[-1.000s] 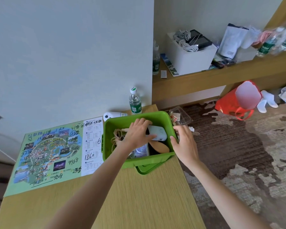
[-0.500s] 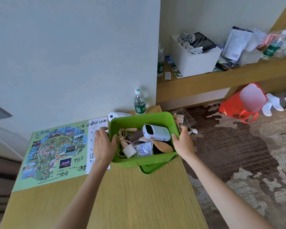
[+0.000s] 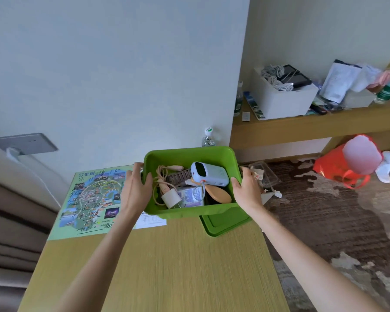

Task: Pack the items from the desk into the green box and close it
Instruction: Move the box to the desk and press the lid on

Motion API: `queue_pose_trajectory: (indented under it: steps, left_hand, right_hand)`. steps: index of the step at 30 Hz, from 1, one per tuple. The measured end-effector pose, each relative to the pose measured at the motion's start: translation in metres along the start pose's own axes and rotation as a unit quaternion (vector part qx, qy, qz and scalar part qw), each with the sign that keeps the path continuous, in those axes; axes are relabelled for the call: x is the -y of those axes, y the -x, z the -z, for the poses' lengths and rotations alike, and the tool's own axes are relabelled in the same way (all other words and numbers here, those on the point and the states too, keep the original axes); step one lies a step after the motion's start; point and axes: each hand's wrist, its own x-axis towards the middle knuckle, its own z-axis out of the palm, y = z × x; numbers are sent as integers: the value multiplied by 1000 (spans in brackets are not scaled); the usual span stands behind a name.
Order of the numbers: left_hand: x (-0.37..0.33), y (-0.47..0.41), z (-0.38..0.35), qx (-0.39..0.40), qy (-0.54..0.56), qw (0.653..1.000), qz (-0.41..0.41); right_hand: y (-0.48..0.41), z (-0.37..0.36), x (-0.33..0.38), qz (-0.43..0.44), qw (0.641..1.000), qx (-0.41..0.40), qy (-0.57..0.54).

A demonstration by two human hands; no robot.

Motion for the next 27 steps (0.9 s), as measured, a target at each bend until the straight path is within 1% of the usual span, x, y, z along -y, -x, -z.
queue_pose_trajectory:
  steps: [3,7,11,16,21,23,25,27]
  left_hand:
    - [27,13,30,-24,-5,999,21]
    - [73,42,56,-31,-21,997,70]
    - [125,74,66,-27,-41,991,127]
    - [162,100,65,-20,-29,987,158]
    - [185,115,58,-31,17,986,162]
    - [186,115,55,-42,20,986,158]
    - [186,113,54,-49,27,987,153]
    - [188,113,53,-51,37,987,148]
  right_hand:
    - [12,-17,24,31,999,28,-17]
    - [41,-51,41,48,995,80,-17]
    - [75,-87,43,51,990,133,-16]
    - [102,-111,37,52,984,167,15]
    - [115,-121,33,89,985,145,13]
    - [110,-116,30,110,985,136,-13]
    - [100,-108,22,115,988,94,-48]
    - [88,-101,6,131,989,64,7]
